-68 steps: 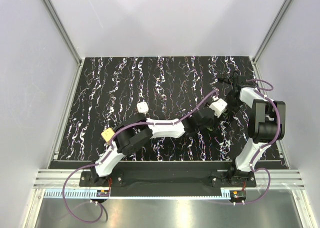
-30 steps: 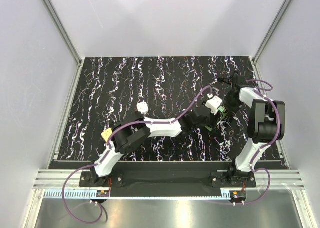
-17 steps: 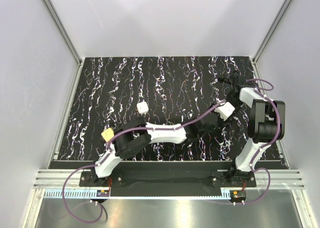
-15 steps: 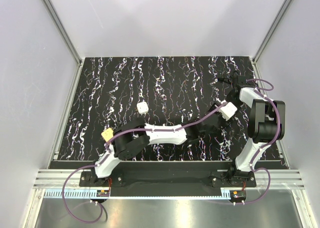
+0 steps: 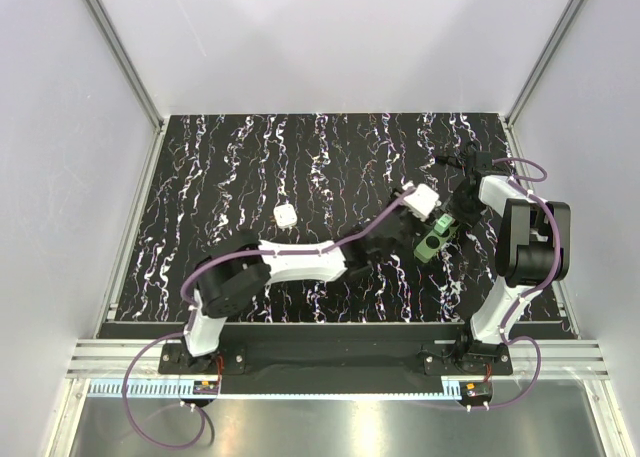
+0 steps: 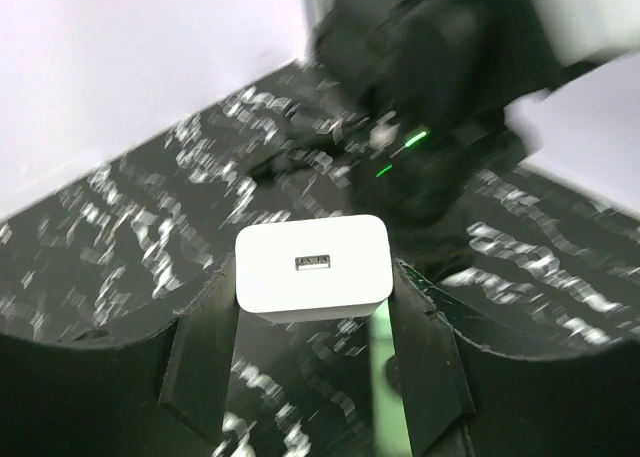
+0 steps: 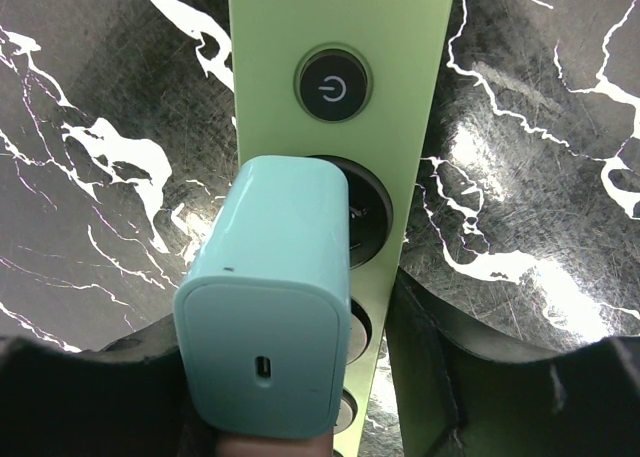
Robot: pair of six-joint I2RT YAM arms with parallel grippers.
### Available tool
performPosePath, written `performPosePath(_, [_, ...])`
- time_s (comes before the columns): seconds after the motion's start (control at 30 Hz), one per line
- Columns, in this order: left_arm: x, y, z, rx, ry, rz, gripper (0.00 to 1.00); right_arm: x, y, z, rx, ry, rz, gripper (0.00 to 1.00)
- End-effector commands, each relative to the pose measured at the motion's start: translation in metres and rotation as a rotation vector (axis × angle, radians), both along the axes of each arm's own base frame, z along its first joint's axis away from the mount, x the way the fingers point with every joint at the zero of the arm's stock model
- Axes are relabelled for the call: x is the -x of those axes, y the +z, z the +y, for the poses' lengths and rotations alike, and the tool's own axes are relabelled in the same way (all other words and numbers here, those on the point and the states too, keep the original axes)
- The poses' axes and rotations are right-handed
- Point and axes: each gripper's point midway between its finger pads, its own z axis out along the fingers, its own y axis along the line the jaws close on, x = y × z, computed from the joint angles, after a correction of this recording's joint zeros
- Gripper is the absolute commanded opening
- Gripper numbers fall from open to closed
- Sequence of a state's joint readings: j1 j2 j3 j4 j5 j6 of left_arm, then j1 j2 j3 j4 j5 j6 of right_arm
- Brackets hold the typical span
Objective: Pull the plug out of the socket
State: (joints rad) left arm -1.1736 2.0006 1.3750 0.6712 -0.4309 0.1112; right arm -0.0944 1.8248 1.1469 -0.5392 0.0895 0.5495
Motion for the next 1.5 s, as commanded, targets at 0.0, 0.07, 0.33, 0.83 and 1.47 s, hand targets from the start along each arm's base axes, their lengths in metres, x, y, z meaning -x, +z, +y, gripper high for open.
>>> performPosePath(0.0, [-0.017,0.058,0.041,0.198,0.066,-0.033,0.0,0.013,-0.028,-0.018,0.072,0.027,0.072,0.21])
performPosePath(0.07, [-0.031,0.062,0.065,0.235,0.106,-0.01,0.0,0.014,-0.026,-0.018,0.072,0.028,0.063,0.35])
performPosePath(0.33, [-0.086,0.016,0.135,0.284,0.205,0.187,0.0,0.01,-0.017,-0.012,0.045,0.049,0.018,0.69])
performPosePath(0.83, [-0.113,-0.043,0.192,0.173,0.343,0.356,0.0,0.001,0.039,0.005,-0.013,0.102,-0.135,1.0])
performPosePath(1.47, [-0.121,-0.125,0.26,-0.063,0.637,0.681,0.0,0.029,0.12,0.006,0.09,0.151,-0.239,1.0])
